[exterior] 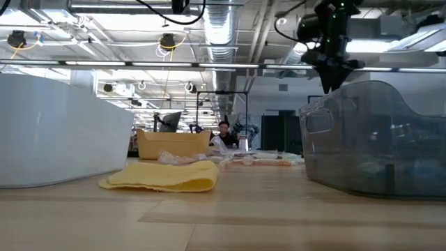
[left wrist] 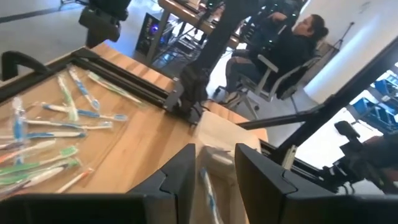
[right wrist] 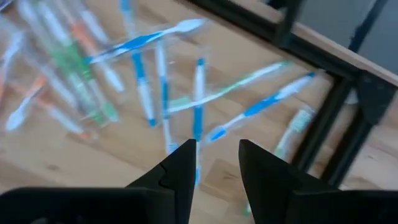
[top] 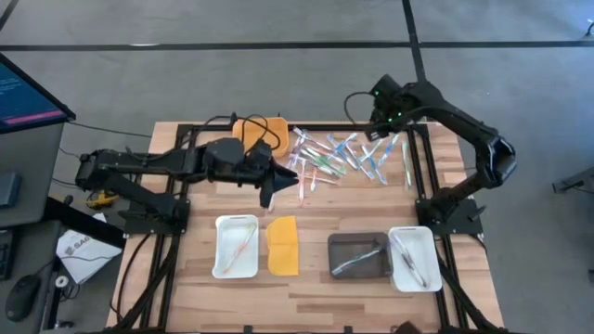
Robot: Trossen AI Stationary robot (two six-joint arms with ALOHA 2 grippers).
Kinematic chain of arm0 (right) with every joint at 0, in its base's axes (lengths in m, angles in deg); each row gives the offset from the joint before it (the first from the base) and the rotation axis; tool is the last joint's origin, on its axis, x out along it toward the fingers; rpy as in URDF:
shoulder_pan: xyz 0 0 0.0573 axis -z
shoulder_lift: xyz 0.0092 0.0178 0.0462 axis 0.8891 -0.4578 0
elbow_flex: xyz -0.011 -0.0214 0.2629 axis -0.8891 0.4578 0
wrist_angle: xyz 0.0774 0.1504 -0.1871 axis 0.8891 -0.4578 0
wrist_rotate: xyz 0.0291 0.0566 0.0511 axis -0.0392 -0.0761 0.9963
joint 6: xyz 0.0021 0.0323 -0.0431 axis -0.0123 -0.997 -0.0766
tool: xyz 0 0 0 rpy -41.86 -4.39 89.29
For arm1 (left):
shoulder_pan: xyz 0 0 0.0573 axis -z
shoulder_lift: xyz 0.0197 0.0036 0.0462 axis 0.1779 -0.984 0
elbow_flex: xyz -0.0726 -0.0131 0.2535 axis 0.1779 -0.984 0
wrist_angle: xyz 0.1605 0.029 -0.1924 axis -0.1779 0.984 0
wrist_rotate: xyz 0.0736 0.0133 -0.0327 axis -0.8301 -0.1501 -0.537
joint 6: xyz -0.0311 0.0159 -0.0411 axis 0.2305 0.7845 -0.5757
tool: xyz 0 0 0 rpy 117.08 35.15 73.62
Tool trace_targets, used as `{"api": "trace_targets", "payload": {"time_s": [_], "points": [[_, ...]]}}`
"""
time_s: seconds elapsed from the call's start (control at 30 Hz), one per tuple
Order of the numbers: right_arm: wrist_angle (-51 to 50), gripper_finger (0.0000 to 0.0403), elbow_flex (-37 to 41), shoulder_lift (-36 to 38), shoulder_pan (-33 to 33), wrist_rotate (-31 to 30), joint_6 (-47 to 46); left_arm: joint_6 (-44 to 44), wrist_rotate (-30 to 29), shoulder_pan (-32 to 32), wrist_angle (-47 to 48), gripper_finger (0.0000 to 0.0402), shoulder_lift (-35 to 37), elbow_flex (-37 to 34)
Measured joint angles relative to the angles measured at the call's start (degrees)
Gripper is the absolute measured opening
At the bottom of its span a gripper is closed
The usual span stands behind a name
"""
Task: Pick & Place Toothbrushes
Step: Put the blue toothbrush into the black bin
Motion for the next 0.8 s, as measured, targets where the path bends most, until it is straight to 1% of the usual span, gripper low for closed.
{"api": "trace_targets", "payload": {"time_s": [0.1, 0.2, 0.27, 0.33, 0.4, 0.43, 0.57, 0.67, 0.73, 0.8], "points": [[-1.01, 0.0117, 2.02, 0.00, 4.49, 1.47, -1.12, 0.05, -0.02, -0.78, 0.79, 0.0108, 0.00, 0.00], [-1.80, 0.0117, 5.72, 0.00, 8.67, 5.35, -3.05, 0.05, -0.02, -1.30, 1.84, 0.0108, 0.00, 0.00], [-1.68, 0.0117, 8.40, -0.04, 10.65, 7.93, -3.27, 0.05, -0.04, -1.36, 1.84, 0.0108, 0.01, 0.00], [-1.22, 0.0117, 10.65, -0.04, 11.93, 8.62, -1.65, 0.99, -0.07, -1.36, 1.80, 0.0108, 0.02, 0.00], [-0.10, 0.0117, 12.34, -0.04, 12.62, 8.73, 4.11, 1.63, -0.07, -1.36, 1.80, 0.0108, 0.02, 0.00], [0.17, 0.0117, 13.09, -0.04, 12.72, 8.72, 8.73, 1.99, -0.07, -1.36, 1.78, 0.0108, 0.02, -0.01], [-0.23, 0.0117, 14.86, -0.02, 11.78, 8.66, 33.33, 2.55, -0.07, -1.36, 1.78, 0.0108, 0.02, 0.00], [0.03, 0.0117, 16.41, -0.02, 10.45, 8.18, 48.32, 2.59, -0.09, -1.36, 1.80, 0.0108, 0.02, 0.00], [1.89, 0.0117, 17.65, 0.00, 9.29, 5.86, 53.62, 2.59, -0.09, -1.35, 1.86, 0.0108, 0.02, 0.00], [4.39, 0.0117, 18.93, 0.00, 8.30, 2.39, 56.32, 2.59, -0.09, -1.34, 2.10, 0.0108, 0.02, 0.00]]}}
